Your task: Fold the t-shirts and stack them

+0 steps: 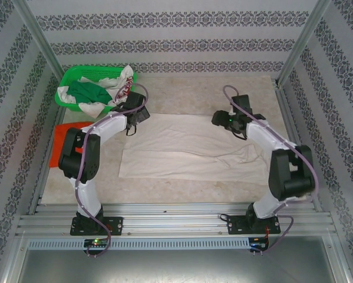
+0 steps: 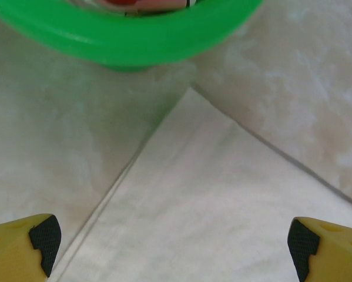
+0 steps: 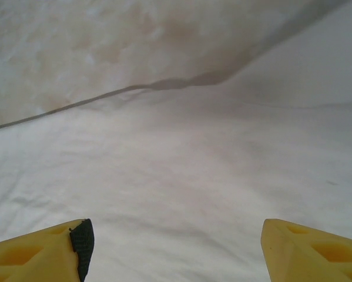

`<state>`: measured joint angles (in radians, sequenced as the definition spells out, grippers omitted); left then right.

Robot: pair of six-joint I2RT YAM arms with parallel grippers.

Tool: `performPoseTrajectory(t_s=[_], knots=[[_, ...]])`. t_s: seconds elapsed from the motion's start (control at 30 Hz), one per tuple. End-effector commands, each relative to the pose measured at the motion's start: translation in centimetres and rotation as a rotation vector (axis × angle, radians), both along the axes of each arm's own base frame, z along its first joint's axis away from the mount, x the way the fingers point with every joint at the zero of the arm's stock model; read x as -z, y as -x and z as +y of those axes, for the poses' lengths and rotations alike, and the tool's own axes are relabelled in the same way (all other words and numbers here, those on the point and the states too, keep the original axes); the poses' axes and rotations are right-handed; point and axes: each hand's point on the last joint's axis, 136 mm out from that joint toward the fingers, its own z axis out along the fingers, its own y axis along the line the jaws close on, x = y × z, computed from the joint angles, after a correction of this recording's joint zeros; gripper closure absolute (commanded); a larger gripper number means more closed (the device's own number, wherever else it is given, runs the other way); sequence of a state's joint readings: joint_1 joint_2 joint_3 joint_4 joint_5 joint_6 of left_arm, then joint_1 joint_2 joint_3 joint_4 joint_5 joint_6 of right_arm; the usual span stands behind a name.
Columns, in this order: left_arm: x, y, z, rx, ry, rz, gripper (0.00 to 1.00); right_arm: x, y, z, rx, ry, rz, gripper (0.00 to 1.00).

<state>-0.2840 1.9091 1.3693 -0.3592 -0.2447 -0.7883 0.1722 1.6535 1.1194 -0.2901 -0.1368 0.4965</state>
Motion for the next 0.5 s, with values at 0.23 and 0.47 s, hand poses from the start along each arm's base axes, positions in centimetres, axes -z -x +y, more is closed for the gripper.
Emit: performPoseTrajectory(t_s=[0.23, 0.47], knots=[[-0.2, 1.7, 1.8, -0.061, -0.035, 0.029, 0.0, 6.9, 1.2, 11.2, -0.209, -0.116, 0.23, 0.27], [0.0, 1.3, 0.9, -0.034, 0.004, 0.021, 0.0, 10.0, 1.9, 6.8, -0.135, -0.041, 0.312, 0.28]])
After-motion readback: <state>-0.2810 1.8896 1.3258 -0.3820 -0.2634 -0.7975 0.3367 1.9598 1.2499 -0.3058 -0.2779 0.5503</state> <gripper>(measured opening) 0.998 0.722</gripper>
